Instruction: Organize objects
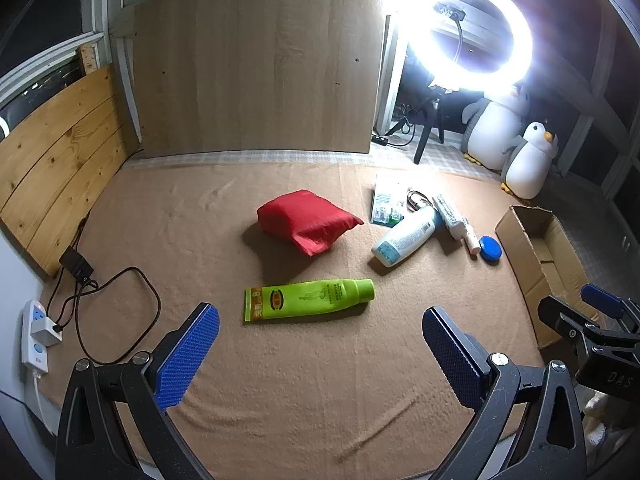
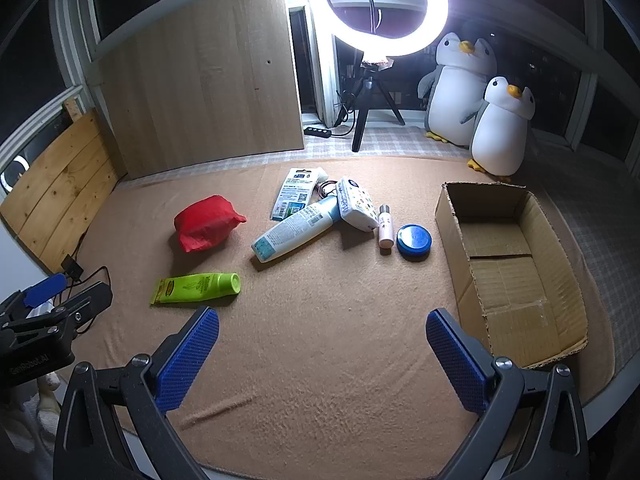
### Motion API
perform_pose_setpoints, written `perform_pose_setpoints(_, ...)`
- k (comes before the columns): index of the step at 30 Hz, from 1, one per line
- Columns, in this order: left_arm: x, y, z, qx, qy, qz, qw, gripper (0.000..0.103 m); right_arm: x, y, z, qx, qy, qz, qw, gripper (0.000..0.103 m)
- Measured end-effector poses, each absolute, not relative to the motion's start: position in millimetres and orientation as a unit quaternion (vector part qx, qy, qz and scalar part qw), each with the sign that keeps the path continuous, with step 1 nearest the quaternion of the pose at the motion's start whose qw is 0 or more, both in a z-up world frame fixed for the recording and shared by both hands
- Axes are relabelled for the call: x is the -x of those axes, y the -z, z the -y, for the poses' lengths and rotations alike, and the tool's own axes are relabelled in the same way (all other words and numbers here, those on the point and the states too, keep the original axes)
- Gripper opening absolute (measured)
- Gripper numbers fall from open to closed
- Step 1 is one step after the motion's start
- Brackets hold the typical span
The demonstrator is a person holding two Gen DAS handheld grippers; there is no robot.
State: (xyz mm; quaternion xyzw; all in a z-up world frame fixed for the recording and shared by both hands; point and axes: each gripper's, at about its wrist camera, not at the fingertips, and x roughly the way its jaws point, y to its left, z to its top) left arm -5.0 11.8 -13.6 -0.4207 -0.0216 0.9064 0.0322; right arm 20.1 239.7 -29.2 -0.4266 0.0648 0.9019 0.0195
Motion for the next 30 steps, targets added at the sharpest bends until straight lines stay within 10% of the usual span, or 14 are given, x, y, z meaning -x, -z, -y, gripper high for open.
perform_pose_setpoints(30,24.2,24.7,-8.4,0.423,-0.905,0.014,0.028,0.103,-9.7,33.8,-241.9,0.431,-0.9,-0.066,0.023,0.103)
